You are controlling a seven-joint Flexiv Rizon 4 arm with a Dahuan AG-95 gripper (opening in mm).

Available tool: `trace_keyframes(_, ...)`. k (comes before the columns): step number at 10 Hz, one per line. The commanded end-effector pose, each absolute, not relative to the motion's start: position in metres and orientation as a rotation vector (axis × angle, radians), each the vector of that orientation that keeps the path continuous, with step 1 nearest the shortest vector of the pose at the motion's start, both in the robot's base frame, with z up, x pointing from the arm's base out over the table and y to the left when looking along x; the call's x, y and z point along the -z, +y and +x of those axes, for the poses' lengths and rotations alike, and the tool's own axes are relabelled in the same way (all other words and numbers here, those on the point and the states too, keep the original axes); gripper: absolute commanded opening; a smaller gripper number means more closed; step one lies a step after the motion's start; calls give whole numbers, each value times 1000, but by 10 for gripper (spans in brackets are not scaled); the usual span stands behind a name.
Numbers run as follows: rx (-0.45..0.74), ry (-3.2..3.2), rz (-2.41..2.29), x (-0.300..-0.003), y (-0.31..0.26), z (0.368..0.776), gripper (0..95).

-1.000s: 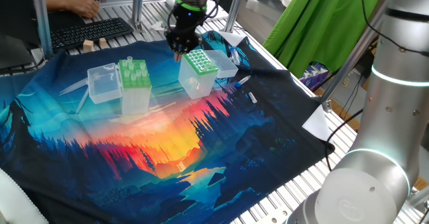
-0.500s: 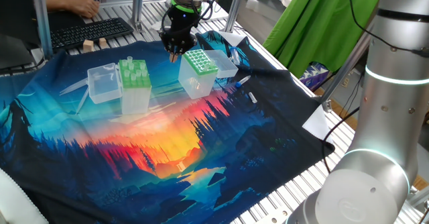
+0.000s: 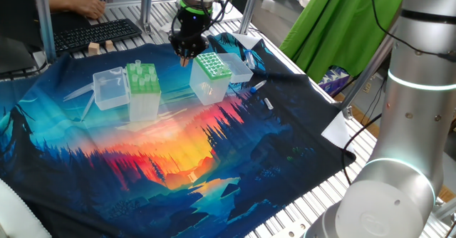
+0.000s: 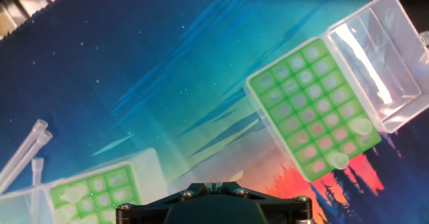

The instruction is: Transfer all large pipette tips from one holder to another

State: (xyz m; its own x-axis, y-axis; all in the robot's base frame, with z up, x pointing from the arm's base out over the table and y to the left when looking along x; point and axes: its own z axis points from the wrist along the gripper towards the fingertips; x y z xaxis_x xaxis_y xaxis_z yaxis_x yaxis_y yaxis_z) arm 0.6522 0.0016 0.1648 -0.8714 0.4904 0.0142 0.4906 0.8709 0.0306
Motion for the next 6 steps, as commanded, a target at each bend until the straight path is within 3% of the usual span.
trace_keyframes(1, 45, -3026, -743, -165, 2, 654, 0)
trace_keyframes(6, 30, -3042, -671, -165, 2, 654, 0)
